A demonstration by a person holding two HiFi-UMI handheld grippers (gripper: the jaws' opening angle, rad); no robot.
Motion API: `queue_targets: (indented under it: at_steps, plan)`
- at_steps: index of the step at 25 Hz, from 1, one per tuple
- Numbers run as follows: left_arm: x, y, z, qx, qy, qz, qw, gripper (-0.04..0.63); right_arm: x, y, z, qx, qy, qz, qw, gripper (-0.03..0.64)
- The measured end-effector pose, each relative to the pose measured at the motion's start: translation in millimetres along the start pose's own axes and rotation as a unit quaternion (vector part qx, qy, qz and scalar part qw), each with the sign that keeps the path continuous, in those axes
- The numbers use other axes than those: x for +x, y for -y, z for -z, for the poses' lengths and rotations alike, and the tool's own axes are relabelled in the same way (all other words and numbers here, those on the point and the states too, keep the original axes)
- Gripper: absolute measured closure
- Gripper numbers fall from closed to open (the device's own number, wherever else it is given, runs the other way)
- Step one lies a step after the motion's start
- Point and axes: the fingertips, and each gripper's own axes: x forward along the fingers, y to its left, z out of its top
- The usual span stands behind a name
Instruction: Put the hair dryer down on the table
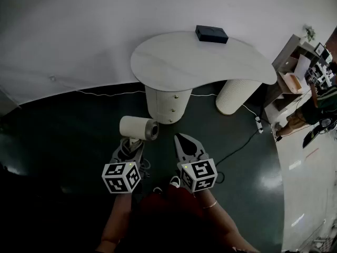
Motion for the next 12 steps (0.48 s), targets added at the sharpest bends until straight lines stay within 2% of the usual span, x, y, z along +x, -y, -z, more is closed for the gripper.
queue_targets:
  at_steps: [7, 12]
  plan:
    - [18.5, 2.6, -0.6, -0.001, -0.005, -0.005, 1.0, 0.391, 6.5, 19.5, 5.8, 0.005, -0.005, 0.004, 1.0, 0.601]
    - [31.0, 8.5, -1.6, -0.003, -0.009, -0.009, 0.9999, 0.391, 15.5, 31.6, 1.1, 0.011, -0.002, -0.008, 1.0, 0.601]
